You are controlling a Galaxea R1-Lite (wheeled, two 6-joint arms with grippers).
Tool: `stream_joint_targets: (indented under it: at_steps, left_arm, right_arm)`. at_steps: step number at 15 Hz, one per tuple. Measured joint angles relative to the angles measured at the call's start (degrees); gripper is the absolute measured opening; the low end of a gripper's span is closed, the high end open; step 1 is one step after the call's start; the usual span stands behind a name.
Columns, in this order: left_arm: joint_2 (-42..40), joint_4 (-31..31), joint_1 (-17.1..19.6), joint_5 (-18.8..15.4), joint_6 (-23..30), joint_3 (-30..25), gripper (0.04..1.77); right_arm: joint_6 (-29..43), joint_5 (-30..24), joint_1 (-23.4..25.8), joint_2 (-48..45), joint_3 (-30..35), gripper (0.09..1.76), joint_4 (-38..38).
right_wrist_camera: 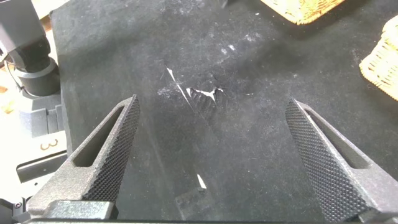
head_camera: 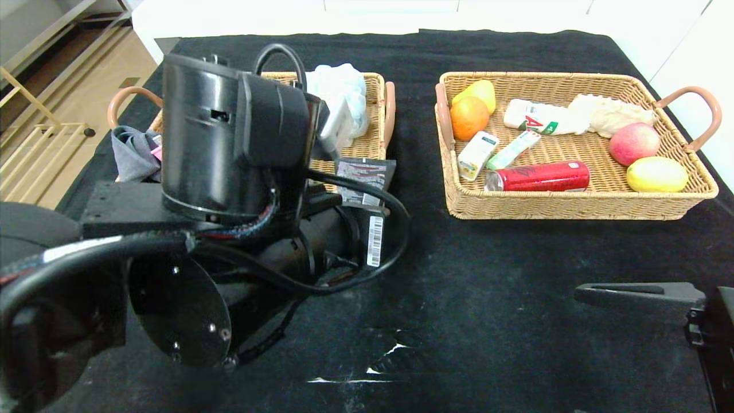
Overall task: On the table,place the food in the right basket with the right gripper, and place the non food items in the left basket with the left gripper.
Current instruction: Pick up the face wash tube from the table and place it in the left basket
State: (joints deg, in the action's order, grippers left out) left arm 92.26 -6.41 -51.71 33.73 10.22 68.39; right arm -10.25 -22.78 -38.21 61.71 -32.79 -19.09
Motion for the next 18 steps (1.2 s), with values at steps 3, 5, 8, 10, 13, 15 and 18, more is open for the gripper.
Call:
stream_joint_targets:
  at_steps: [3, 5, 8, 10, 13, 15, 18]
  left_arm:
    - [1.68, -0.44, 2.96, -0.72, -1.79, 3.83, 0.83]
    - [2.97, -0.61, 4.53, -1.99, -2.58, 5.64, 0.83]
    - [5.01, -0.63, 7.14, -3.00, -4.57, 8.31, 0.83]
    - [6.25, -0.83, 9.13, -5.07, -5.97, 9.78, 0.83]
    - [8.42, -0.96, 12.08, -5.77, -6.30, 12.36, 0.83]
    - [9.50, -0.96, 13.00, -5.95, -6.31, 14.46, 0.83]
    - [11.15, -0.89, 13.52, -6.84, -6.50, 18.54, 0.83]
  right_arm:
    - [0.00, 0.00, 0.00, -0.13, 0.00, 1.71, -0.09]
    - [-0.02, 0.02, 0.00, -0.28, 0.00, 1.71, -0.12]
    - [0.00, 0.05, 0.00, -0.33, 0.00, 1.71, -0.15]
    - [-0.05, 0.05, 0.00, -0.33, 0.00, 1.71, -0.12]
    - [-0.11, 0.05, 0.00, -0.38, 0.09, 1.71, -0.12]
    - [-0.20, 0.05, -0.35, -0.35, 0.30, 1.71, -0.11]
    - [-0.22, 0.16, -1.06, -0.24, 0.52, 1.71, -0.17]
